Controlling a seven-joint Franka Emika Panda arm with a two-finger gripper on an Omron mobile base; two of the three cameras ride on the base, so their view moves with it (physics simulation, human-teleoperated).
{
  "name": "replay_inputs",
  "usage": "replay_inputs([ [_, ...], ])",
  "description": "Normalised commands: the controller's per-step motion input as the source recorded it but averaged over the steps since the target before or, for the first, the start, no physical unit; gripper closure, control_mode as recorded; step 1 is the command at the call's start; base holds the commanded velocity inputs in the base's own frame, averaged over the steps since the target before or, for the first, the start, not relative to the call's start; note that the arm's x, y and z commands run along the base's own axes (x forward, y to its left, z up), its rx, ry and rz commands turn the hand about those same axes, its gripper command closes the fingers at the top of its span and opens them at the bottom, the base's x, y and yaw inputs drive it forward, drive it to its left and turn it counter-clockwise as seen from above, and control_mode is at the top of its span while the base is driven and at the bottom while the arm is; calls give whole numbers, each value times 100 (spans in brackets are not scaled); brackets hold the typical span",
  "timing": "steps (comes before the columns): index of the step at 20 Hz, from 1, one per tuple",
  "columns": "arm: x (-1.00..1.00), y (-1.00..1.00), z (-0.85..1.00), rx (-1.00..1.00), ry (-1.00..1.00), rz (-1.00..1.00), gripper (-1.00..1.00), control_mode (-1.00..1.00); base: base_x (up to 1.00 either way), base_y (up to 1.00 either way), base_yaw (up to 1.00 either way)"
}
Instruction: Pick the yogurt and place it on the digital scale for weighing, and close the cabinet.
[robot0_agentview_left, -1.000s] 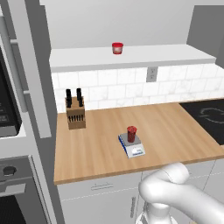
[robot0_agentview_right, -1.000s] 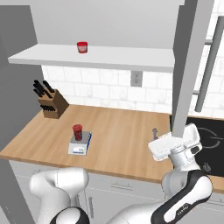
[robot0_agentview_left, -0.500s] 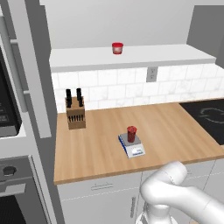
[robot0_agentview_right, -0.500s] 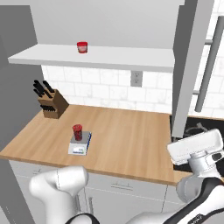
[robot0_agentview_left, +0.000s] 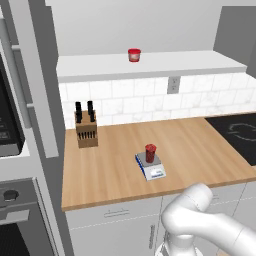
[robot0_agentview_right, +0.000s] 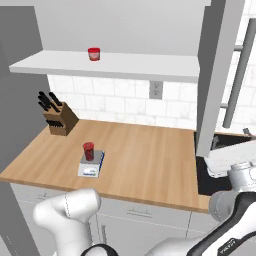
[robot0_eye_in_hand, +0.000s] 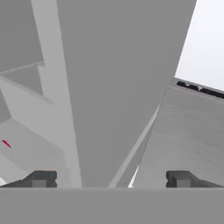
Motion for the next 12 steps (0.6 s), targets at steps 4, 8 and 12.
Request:
replay_inputs([
  [4, 0, 5, 85, 1, 0, -2, -100, -100, 0, 0, 0],
  [8, 1, 37, 87, 0, 0, 0, -100, -100, 0, 0, 0],
  [12, 0, 53, 99, 0, -3, 0, -100, -100, 0, 0, 0],
])
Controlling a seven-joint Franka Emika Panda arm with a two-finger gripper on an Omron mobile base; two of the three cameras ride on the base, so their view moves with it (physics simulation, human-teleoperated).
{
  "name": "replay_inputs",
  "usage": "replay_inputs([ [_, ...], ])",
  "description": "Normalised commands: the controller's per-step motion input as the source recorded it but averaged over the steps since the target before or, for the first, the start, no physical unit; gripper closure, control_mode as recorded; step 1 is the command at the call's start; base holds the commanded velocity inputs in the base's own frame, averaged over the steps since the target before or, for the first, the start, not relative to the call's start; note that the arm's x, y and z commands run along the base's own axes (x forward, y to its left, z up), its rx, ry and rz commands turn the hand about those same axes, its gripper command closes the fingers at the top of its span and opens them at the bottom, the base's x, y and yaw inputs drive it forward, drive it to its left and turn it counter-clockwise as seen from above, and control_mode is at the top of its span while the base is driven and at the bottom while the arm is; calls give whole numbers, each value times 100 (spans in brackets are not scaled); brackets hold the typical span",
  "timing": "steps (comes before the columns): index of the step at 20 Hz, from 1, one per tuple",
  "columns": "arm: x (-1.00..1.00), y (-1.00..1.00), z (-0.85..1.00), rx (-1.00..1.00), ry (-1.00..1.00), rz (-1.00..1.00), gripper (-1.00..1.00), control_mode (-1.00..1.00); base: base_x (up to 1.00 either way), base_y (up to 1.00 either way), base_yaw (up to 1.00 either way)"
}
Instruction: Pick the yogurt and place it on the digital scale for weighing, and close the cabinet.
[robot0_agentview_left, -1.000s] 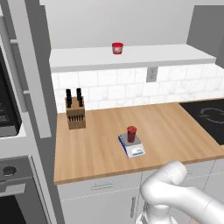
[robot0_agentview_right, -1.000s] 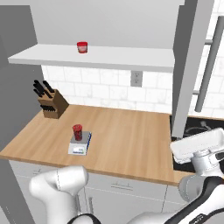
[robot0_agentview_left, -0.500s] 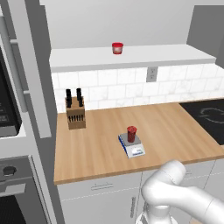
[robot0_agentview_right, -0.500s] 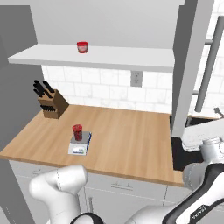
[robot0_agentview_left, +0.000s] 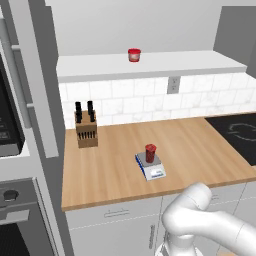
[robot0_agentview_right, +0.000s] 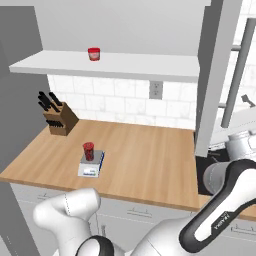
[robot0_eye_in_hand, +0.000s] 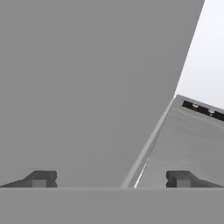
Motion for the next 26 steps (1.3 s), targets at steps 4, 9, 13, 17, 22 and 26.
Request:
replay_inputs([
  [4, -16, 92, 100, 0, -19, 0, -100, -100, 0, 0, 0],
  [9, -11, 98, 100, 0, -22, -3, -100, -100, 0, 0, 0],
  [13, 7, 100, 89, 0, -15, -8, -100, -100, 0, 0, 0],
  [17, 33, 100, 78, 0, -6, -10, -100, -100, 0, 0, 0],
  [22, 43, 98, 84, 0, 0, -12, -100, -100, 0, 0, 0],
  [26, 64, 88, 70, 0, 0, -15, -100, -100, 0, 0, 0],
])
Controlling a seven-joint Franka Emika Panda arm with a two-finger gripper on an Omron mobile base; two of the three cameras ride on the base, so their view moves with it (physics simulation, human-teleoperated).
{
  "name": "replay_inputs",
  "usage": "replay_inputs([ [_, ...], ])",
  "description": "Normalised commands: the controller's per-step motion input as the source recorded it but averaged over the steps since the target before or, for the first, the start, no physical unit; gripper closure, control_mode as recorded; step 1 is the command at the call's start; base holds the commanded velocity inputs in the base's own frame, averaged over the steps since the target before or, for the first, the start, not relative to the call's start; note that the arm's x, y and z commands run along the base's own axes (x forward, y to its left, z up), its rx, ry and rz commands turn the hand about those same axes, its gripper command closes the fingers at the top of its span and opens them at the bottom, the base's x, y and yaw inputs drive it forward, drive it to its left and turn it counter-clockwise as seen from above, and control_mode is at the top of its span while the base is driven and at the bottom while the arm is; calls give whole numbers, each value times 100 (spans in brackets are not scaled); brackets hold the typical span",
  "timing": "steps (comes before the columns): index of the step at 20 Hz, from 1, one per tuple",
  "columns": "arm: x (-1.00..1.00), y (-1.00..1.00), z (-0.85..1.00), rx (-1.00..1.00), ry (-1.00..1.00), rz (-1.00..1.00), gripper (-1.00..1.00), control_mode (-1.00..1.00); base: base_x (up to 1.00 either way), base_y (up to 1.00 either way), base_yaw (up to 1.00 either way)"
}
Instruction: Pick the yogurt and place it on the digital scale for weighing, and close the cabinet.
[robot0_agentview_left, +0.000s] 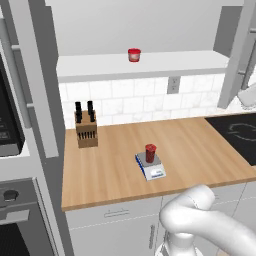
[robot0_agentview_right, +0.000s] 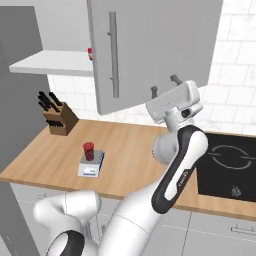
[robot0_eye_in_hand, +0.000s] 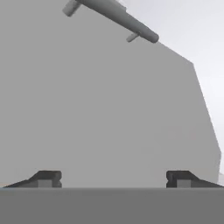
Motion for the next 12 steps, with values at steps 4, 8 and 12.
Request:
replay_inputs([
  [4, 73, 71, 65, -3, 12, -19, -100, -100, 0, 0, 0],
  [8, 82, 32, 24, -4, 8, -16, -100, -100, 0, 0, 0],
  [12, 79, 11, 6, 0, 0, -11, -100, -100, 0, 0, 0],
])
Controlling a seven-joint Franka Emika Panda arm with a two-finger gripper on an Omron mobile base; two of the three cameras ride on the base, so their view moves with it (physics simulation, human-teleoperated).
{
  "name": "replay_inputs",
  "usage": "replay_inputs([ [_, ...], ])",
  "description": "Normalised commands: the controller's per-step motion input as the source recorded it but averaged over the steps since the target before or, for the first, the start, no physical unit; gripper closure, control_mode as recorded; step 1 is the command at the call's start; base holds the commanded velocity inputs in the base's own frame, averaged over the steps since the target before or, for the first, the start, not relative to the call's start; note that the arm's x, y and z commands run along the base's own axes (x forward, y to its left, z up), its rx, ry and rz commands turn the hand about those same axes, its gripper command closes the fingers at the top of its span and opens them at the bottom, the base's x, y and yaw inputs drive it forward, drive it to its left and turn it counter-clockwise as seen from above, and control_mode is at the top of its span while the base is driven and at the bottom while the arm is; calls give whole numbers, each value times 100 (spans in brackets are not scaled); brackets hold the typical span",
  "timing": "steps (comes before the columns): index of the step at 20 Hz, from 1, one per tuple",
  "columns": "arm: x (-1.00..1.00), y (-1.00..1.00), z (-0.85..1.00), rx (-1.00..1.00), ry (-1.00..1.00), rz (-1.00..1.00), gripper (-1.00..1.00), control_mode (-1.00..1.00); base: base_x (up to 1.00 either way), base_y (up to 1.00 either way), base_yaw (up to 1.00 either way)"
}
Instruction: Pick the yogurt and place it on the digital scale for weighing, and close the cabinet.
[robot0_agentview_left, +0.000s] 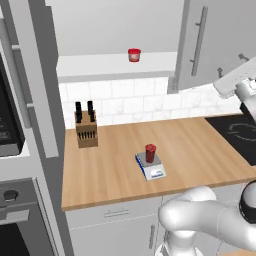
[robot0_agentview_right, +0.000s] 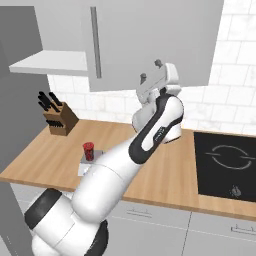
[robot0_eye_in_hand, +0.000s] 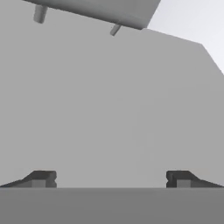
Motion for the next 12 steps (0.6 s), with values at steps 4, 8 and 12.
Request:
replay_inputs([
  [4, 76, 10, 0, -1, 3, -10, -100, -100, 0, 0, 0],
  [8, 89, 12, -1, -2, 0, -11, -100, -100, 0, 0, 0],
  [12, 80, 1, 0, 0, -4, -11, -100, -100, 0, 0, 0],
])
